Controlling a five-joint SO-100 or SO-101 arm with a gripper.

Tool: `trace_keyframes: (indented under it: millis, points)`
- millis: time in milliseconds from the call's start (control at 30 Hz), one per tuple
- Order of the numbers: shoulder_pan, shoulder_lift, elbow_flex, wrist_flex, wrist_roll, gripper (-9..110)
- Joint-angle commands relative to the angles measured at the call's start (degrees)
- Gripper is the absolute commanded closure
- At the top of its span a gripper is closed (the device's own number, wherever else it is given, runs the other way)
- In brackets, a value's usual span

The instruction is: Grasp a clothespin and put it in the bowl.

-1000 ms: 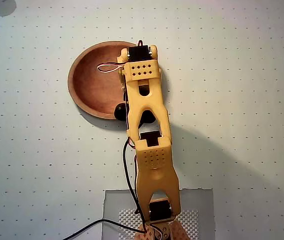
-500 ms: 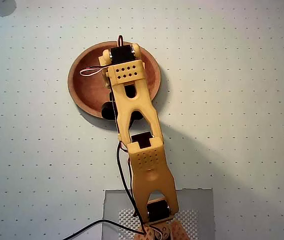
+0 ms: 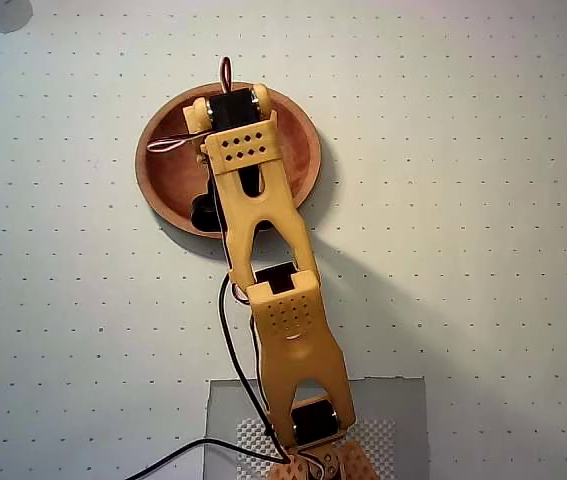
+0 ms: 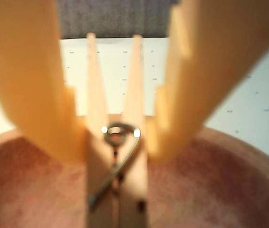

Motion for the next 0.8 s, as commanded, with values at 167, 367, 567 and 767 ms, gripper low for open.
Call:
trace_keyframes:
  millis: [167,367,567,767]
  points:
    - [-0.35,-7.56,-10.99,1.14,-1.05,104]
    - [-0.44,-11.6,-15.38,1.14,-1.05,104]
    - [-0.35,-13.62,-17.23,1.14,-1.05,104]
    - [-0.44,-15.03,-17.31,1.14,-1.05,104]
